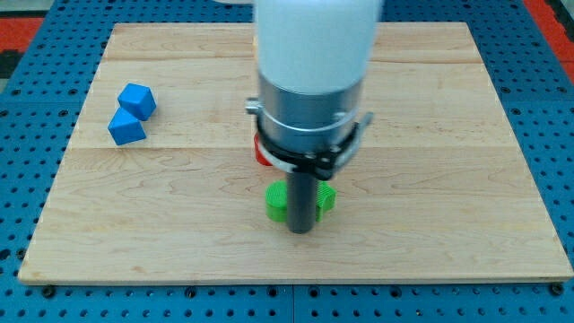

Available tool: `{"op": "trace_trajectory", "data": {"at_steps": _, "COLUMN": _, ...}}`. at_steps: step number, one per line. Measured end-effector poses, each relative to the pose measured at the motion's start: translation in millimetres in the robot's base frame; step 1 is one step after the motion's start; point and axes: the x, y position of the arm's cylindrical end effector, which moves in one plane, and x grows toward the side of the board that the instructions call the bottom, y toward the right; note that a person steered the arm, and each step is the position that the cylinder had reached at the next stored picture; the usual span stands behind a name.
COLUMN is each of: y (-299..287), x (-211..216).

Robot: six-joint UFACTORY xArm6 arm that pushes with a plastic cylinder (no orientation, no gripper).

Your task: Slide the green star to the right

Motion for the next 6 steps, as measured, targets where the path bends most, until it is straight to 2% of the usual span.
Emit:
{"op": "trace_trajectory", "data": {"at_steps": 2, "y": -19.0, "x": -39.9}}
{"op": "trace_trajectory", "data": {"at_steps": 3, "y": -21.3, "x": -18.7}}
{"op": "trace_trajectory", "data": {"at_steps": 4, "y": 59.1, "x": 0.0}}
{"op": "trace_trajectory", "data": {"at_steps": 6, "y": 144.9, "x": 1.3}}
